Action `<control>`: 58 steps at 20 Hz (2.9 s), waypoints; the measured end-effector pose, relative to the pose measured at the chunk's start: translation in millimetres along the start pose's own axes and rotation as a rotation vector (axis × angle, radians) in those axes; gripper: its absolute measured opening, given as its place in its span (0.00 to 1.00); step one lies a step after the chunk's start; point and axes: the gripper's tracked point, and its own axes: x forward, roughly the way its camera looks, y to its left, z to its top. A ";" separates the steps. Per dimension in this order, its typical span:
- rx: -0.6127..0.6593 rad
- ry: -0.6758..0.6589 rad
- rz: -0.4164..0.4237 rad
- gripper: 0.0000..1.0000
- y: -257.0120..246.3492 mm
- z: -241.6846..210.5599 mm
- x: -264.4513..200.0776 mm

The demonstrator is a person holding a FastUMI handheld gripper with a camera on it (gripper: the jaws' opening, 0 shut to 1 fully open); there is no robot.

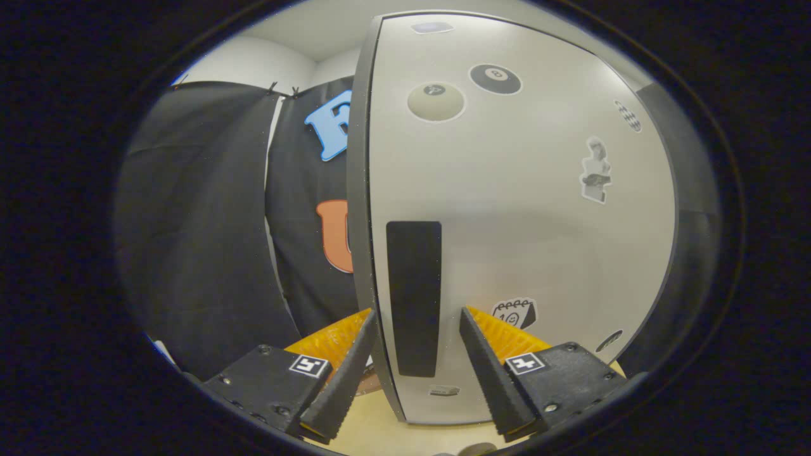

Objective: Open the shoe cabinet door, grab the shoes and put them into the shoe cabinet, then close the shoe cabinet door.

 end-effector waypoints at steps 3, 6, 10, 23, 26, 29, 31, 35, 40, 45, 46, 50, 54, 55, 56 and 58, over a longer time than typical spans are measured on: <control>0.012 0.012 -0.016 0.61 -0.8 -2.7 0.5; 0.017 0.017 -0.014 0.40 -7.0 -2.6 3.9; 0.010 0.042 0.056 0.34 -4.6 -5.4 -8.2; -0.014 0.051 0.078 0.29 -32.1 -19.2 -149.1; -0.002 0.052 0.065 0.29 -50.3 -22.3 -189.3; 0.003 0.053 0.038 0.28 -70.7 -28.8 -219.5; 0.012 0.045 0.012 0.27 -87.7 -29.0 -239.4; 0.036 0.037 -0.044 0.25 -123.6 -29.7 -277.0; 0.063 0.032 -0.090 0.19 -168.3 -31.0 -304.4; 0.098 0.041 -0.110 0.16 -192.7 -32.1 -308.9; 0.105 0.043 -0.112 0.15 -199.1 -30.8 -308.5; 0.093 0.063 -0.140 0.08 -226.8 -30.9 -314.7; 0.099 0.072 -0.070 0.04 -232.2 -28.5 -317.4; 0.070 0.063 -0.057 0.04 -233.7 -27.6 -320.0; 0.037 0.054 -0.055 0.04 -238.3 -27.3 -319.1; 0.015 0.047 -0.040 0.04 -245.7 -25.9 -318.0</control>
